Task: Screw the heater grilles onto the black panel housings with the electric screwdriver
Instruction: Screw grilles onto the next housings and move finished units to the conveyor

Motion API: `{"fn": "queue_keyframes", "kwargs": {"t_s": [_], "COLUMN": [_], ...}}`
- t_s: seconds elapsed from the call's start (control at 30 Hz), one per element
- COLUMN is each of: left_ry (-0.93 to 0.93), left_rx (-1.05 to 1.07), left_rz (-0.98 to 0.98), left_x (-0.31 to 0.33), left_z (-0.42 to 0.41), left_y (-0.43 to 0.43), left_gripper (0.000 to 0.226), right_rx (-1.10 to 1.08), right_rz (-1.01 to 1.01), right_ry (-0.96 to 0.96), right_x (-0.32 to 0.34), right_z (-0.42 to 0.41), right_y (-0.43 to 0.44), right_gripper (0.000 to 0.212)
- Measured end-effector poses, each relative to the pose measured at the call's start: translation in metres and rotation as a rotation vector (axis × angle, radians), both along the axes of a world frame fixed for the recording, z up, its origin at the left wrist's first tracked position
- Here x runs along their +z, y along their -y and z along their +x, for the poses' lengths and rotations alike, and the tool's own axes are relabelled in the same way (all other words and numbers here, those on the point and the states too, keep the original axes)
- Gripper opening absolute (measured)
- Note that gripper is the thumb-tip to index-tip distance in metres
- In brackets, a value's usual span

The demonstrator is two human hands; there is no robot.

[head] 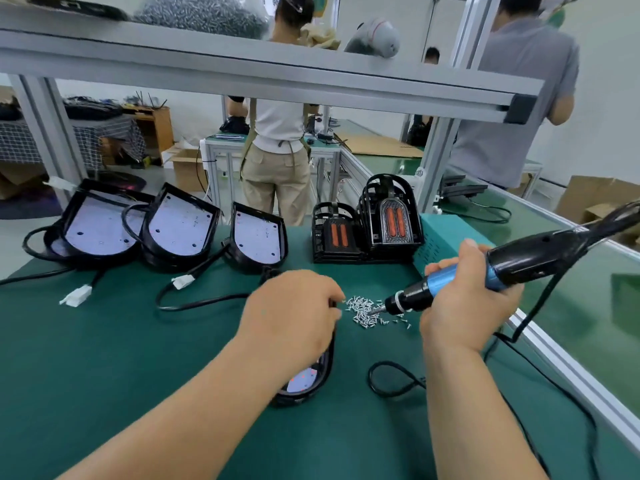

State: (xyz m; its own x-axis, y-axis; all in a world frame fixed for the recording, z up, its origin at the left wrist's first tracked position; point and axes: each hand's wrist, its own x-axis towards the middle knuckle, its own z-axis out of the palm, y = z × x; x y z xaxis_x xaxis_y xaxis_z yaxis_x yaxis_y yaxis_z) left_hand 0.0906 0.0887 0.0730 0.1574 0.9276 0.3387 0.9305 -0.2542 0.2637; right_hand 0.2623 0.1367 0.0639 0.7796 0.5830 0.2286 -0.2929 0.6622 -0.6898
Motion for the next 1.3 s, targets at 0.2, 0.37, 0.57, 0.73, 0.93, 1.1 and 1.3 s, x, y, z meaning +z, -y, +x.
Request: {"fn": "queue_keyframes", "kwargs": {"t_s": [0.2,0.37,0.57,0.73,0.93,1.1,1.3], "left_ry": [-0.396,-0.397,-0.397,-0.236,0.042,0.200,0.271], "left_rx": [-0.097,-0.047,-0.051,-0.057,-0.073,-0.092,0.057], "left_rz": [-0.131,-0.193,-0.163,-0.183,-0.194,-0.184,0.023], "left_x": [-0.036,-0.044,-0.052,-0.045,-0.038,-0.029,-0.004], "left_z": [0.066,0.074,0.078,0.078,0.074,0.060,-0.017], "left_y": [-0.049,-0.064,-0.067,-0.064,-0.061,-0.057,-0.055], "left_gripper": [0.030,0.023,0.025,0.019,0.011,0.019,0.017], "right_rx": [-0.052,-0.059,-0.039,-0.061,-0.022,0.010,0.055], "right_rz": [-0.006,0.004,0.006,0.014,-0.008,-0.002,0.041], "right_ry": [0.011,0.010,-0.016,-0.028,-0.060,-0.071,-0.063], "right_x": [-0.002,-0.003,-0.002,0.002,0.002,0.001,0.007], "right_z": [0.005,0.007,0.008,0.010,0.011,0.010,-0.001], "right_y": [0.003,0.002,0.002,0.005,0.005,0.006,0.008], "right_gripper": [0.020,0.018,0.019,0.017,0.021,0.021,0.021]}}
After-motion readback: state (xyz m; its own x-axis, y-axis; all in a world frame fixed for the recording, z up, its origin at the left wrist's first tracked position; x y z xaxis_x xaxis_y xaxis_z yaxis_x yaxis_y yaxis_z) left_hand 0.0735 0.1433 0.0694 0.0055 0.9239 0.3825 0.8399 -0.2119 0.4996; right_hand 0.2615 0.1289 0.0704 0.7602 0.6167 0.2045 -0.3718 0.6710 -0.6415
